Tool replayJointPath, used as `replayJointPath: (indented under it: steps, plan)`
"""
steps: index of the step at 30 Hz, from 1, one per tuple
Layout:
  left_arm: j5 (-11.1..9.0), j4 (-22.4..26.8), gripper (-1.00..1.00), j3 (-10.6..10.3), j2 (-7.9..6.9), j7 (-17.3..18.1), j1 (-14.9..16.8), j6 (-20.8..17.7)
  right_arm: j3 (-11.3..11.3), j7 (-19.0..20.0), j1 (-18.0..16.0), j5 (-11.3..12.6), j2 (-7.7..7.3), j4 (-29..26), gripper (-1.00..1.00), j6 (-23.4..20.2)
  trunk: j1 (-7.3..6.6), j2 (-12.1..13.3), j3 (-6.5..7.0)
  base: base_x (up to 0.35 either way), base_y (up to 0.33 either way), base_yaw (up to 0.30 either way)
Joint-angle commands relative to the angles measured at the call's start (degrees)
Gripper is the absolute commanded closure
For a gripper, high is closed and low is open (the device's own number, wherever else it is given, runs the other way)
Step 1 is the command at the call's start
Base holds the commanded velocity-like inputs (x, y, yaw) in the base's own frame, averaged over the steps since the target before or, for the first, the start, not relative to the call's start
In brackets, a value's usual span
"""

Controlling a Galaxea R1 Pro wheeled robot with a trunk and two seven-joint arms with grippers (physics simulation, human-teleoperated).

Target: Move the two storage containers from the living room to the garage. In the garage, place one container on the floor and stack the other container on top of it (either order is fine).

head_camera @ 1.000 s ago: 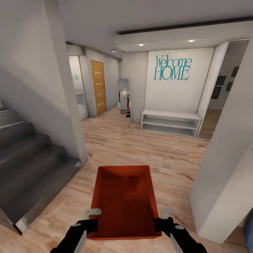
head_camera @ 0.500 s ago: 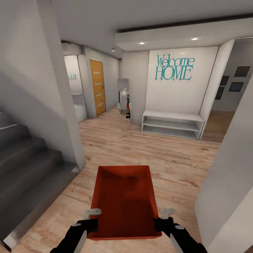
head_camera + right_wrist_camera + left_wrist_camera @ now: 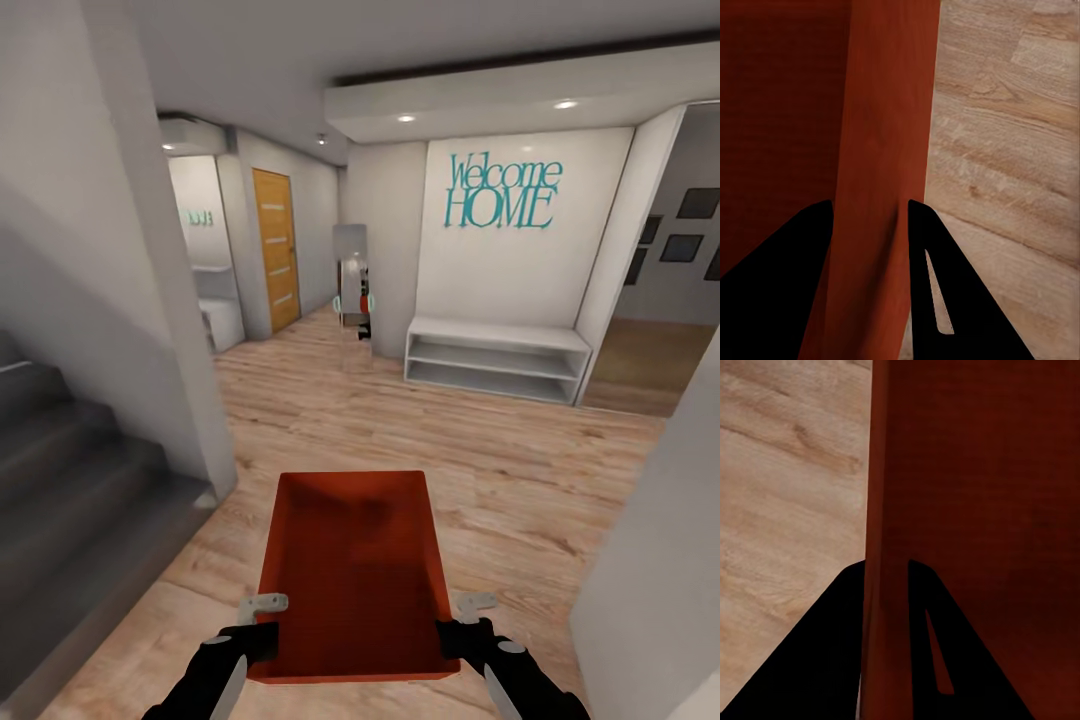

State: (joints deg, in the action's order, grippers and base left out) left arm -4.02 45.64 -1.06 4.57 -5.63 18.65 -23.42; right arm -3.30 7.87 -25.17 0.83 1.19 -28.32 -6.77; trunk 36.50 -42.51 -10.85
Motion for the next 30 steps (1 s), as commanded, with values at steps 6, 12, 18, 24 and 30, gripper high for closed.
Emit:
replayJointPath:
  steps: [6, 12, 18, 24, 30]
  plan:
    - [0.8, -0.1, 1.0, 0.0, -0.66, -0.7, 0.0, -0.5, -0.4, 1.0, -0.1, 0.9, -0.05, -0.3, 1.0, 0.9, 0.05, -0.1, -0.09, 0.329, 0.0, 0.0]
    - [0.8, 0.0, 1.0, -0.1, -0.71, -0.7, 0.0, -0.5, -0.4, 1.0, -0.1, 0.9, -0.05, -0.3, 1.0, 0.9, 0.05, -0.1, -0.09, 0.329, 0.0, 0.0]
    - [0.9, 0.0, 1.0, -0.1, -0.67, -0.7, 0.0, -0.5, -0.4, 1.0, -0.1, 0.9, -0.05, -0.3, 1.0, 0.9, 0.05, -0.1, -0.09, 0.329, 0.0, 0.0]
    - [0.8, 0.0, 1.0, 0.0, -0.63, -0.7, 0.0, -0.5, -0.4, 1.0, -0.1, 0.9, -0.05, -0.3, 1.0, 0.9, 0.05, -0.1, -0.09, 0.329, 0.0, 0.0]
    - [0.8, 0.0, 1.0, -0.1, -0.7, -0.7, 0.0, -0.5, -0.5, 1.0, -0.1, 0.8, -0.05, -0.3, 1.0, 0.9, 0.05, -0.1, -0.09, 0.329, 0.0, 0.0]
